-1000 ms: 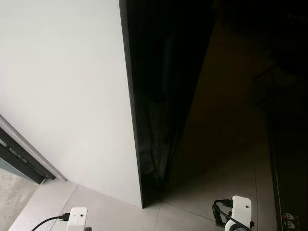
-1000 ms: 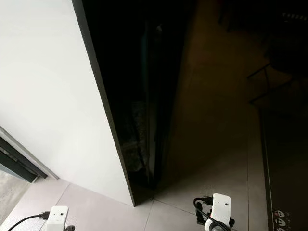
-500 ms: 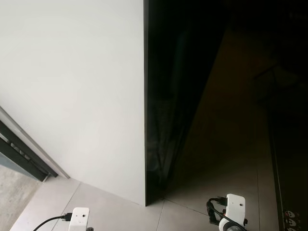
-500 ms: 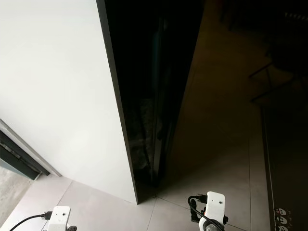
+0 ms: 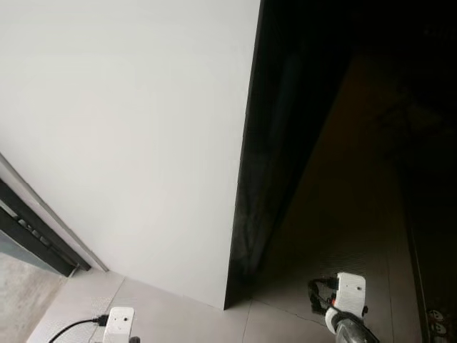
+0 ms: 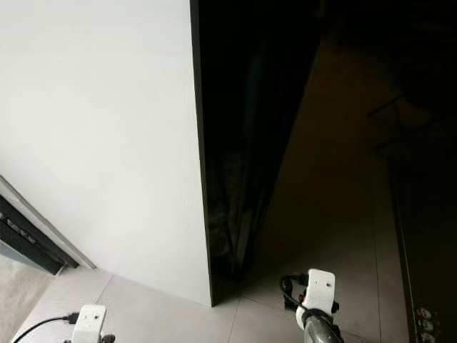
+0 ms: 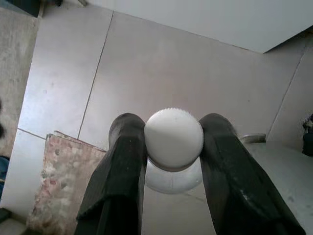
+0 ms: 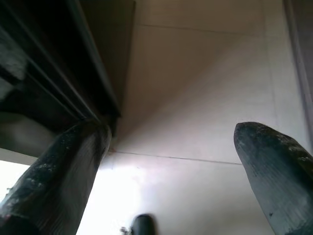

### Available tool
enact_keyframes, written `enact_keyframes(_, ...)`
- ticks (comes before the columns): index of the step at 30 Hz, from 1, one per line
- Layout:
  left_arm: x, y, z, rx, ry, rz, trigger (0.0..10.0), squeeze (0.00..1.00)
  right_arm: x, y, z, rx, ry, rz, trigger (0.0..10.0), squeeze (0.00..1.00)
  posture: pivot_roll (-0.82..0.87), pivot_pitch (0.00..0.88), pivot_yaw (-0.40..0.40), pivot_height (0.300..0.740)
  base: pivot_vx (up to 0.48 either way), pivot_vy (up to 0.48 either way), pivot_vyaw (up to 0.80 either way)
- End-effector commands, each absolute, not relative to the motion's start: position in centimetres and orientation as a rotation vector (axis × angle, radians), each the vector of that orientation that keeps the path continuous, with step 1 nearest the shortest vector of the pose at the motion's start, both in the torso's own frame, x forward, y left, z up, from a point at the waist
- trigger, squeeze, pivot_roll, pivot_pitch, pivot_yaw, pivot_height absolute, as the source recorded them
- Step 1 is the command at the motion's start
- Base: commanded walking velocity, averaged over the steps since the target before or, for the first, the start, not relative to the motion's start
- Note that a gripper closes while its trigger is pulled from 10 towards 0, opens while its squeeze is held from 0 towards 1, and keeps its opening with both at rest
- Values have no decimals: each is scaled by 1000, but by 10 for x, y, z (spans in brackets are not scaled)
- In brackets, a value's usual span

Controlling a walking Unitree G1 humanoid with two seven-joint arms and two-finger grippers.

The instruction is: Restocking fridge

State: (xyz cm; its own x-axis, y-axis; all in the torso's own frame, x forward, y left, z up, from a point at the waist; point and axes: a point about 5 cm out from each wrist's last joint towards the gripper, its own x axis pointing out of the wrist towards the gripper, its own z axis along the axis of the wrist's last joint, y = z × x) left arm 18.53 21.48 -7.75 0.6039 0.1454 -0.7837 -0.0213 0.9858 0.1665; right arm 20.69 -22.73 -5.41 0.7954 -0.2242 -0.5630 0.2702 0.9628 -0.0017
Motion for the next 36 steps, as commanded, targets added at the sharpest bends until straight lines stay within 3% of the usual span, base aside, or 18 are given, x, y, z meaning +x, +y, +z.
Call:
enact_keyframes(1, 177, 222, -80, 158, 948, 109, 10000, 0, 217, -224, -46, 90, 525, -271, 10000, 0, 29, 56, 5, 740, 0, 259, 0)
enact_keyframes(14, 176, 225, -80, 167, 953, 110, 10000, 0, 267, -228, 18, -40, 138, -239, 10000, 0, 21, 80, 9, 740, 0, 0, 0)
enact_keyframes(20, 175, 225, -81, 167, 957, 111, 10000, 0, 285, -211, 49, -26, -19, -144, 10000, 0, 24, 81, 12, 740, 0, 0, 0)
enact_keyframes(21, 175, 225, -81, 167, 957, 111, 10000, 0, 287, -208, 52, -12, -27, -125, 10000, 965, 24, 81, 11, 740, 0, 0, 0)
enact_keyframes(23, 175, 225, -81, 166, 956, 110, 10000, 0, 290, -204, 57, 7, -42, -104, 10000, 1000, 24, 80, 11, 740, 0, 0, 0)
enact_keyframes(34, 177, 225, -80, 164, 953, 113, 10000, 0, 304, -184, 72, 46, -27, 61, 10000, 1000, 27, 79, 13, 740, 0, 0, 0)
enact_keyframes(36, 177, 225, -80, 166, 953, 112, 10000, 0, 312, -181, 71, 40, 25, 111, 10000, 243, 21, 76, 17, 740, 0, 0, 0)
